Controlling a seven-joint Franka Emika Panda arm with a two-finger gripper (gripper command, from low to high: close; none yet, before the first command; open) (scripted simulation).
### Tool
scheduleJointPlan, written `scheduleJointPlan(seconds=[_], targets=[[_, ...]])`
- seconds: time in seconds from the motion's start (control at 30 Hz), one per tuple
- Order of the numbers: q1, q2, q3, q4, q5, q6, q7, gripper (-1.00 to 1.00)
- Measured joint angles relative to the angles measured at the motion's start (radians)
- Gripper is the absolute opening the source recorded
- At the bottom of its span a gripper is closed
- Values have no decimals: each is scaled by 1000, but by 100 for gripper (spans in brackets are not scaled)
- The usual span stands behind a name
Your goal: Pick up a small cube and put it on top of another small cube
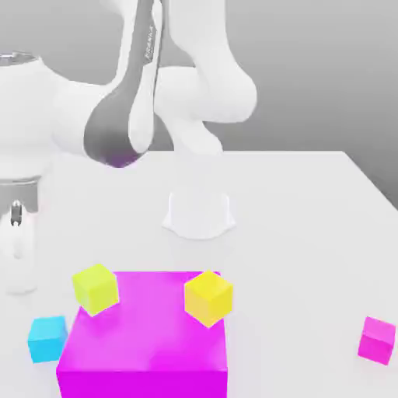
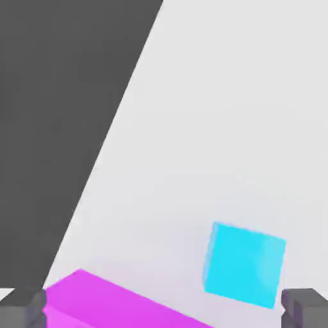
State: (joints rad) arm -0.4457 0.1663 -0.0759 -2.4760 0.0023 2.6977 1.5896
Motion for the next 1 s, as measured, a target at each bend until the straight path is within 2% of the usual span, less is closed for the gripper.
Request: scheduleJointPlan(seconds=[0.2,0.23,0.47,0.63,0.87,1.0], targets=[[-42,217,19,16,71,146,8,0],[-45,246,24,21,75,169,5,-100],[-47,250,25,22,75,174,6,-100],[-36,96,3,-3,41,52,25,-100],[-54,-139,-29,79,-137,-105,-122,-100],[-2,-283,-3,24,-117,-225,-248,-100]])
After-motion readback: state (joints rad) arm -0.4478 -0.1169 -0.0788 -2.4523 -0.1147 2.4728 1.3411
